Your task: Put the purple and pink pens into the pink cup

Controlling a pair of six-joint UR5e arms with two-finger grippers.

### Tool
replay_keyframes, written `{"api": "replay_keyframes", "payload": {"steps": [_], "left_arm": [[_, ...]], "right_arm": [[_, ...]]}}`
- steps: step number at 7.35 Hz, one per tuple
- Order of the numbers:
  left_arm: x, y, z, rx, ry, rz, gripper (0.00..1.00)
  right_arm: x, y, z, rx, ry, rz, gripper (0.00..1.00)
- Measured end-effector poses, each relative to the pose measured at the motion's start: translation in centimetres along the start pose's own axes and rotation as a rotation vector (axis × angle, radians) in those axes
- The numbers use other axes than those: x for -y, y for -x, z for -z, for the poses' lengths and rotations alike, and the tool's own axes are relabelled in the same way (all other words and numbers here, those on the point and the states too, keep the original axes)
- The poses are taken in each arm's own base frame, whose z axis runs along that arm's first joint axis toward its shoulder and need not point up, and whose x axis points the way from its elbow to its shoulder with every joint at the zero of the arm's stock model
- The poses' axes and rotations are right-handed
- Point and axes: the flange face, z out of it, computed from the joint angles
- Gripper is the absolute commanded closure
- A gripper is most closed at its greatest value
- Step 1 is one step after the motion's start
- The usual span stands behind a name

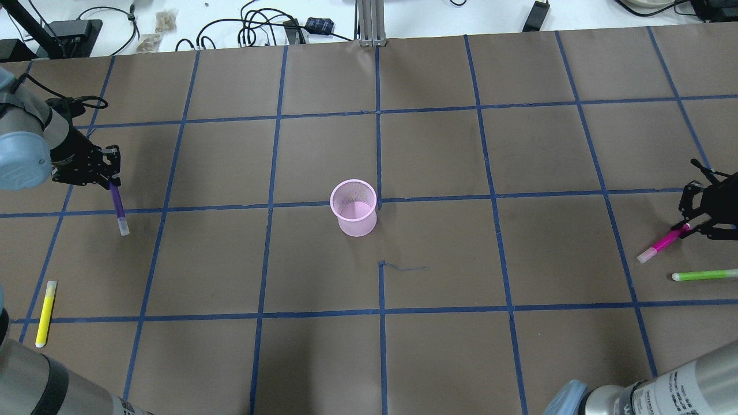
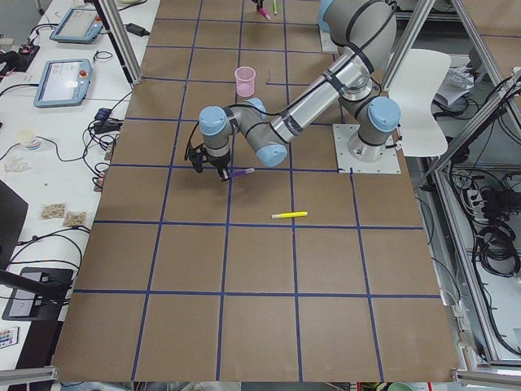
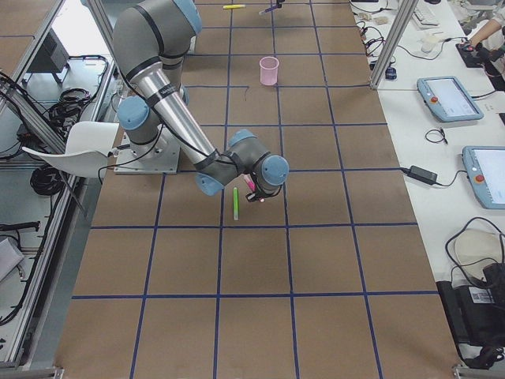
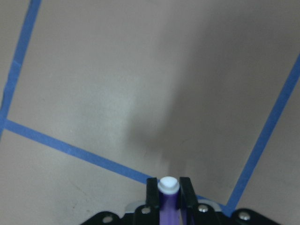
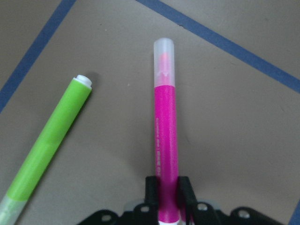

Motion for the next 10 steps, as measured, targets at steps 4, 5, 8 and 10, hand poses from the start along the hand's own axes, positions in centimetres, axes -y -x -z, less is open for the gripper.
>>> {"api": "replay_keyframes", "payload": {"steps": [4,5,8,10], "left_arm": [[0.2,-0.2,0.5,0.000,-0.011,-0.006,1.00],[0.2,-0.2,0.6,0.000,-0.011,-0.007,1.00],[0.2,-0.3,0.6,0.000,-0.011,-0.009,1.00],[0.2,-0.3,0.6,0.000,-0.011,-0.010,1.00]], "right_arm": [[6.1,-5.4,7.2,-0.157,0.087,-0.142,0.90],[9.7,-8.7,8.6,-0.174,0.106,-0.175,0.90],[23.8,-18.7,9.6,-0.191,0.126,-0.256,0.89],[34.3,-23.5,9.1,-0.187,0.171,-0.318,0.88]]}}
